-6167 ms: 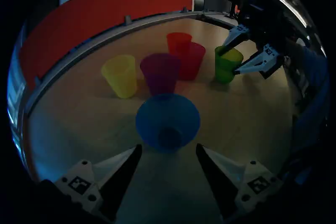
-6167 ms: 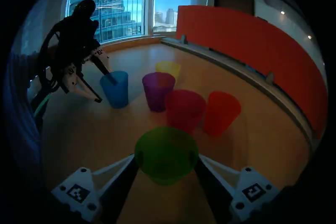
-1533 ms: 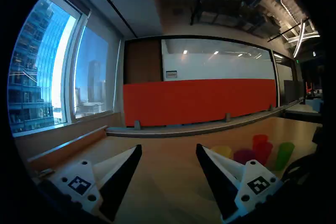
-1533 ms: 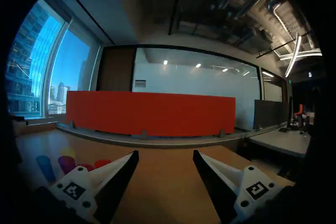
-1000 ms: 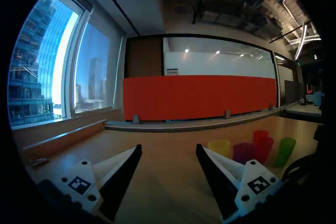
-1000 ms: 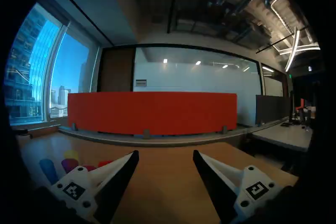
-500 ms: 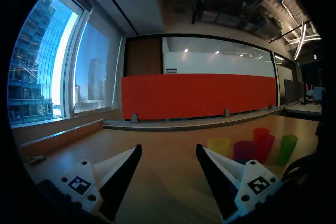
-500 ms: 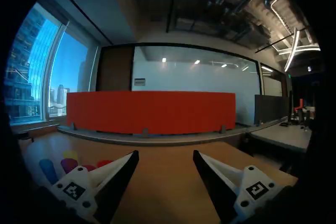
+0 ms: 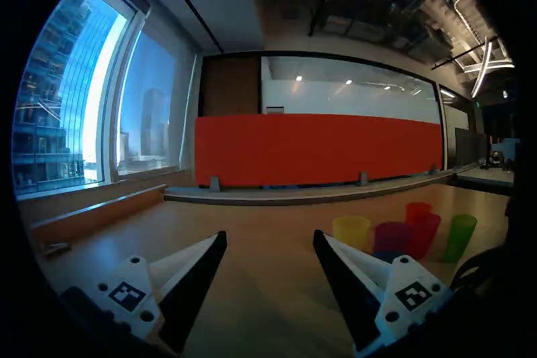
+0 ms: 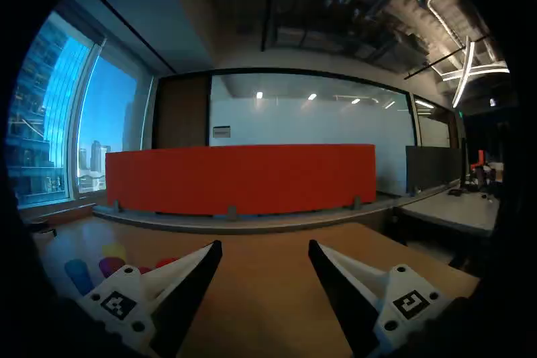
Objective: Pour water
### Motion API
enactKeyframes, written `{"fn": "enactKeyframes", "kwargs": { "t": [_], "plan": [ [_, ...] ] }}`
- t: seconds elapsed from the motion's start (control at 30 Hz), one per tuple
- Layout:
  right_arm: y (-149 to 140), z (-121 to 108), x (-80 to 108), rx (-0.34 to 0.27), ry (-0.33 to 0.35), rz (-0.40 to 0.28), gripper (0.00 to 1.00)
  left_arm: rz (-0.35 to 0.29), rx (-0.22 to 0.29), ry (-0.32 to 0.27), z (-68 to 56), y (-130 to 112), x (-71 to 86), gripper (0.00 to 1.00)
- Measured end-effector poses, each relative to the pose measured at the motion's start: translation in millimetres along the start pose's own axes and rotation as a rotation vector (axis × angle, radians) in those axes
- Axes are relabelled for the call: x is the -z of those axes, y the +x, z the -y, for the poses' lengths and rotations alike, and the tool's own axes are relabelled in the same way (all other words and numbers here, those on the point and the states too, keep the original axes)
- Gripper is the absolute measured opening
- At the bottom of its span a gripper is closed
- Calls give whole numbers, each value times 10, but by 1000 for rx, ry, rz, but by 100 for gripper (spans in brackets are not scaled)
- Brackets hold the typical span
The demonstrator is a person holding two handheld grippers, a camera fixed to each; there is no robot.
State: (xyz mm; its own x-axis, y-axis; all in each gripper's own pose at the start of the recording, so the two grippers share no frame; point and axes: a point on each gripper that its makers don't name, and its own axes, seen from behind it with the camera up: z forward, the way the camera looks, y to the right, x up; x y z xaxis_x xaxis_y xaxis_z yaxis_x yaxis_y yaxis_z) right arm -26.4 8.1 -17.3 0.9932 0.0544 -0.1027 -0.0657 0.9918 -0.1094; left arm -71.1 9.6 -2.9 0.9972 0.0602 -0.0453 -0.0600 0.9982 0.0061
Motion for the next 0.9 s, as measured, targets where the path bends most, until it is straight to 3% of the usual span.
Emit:
{"fn": "enactKeyframes", "kwargs": {
  "t": [0.9],
  "plan": [
    [-20,3,63,38,26,-21,100,8,2,-7,-8,-17,-6,96]
  ]
}}
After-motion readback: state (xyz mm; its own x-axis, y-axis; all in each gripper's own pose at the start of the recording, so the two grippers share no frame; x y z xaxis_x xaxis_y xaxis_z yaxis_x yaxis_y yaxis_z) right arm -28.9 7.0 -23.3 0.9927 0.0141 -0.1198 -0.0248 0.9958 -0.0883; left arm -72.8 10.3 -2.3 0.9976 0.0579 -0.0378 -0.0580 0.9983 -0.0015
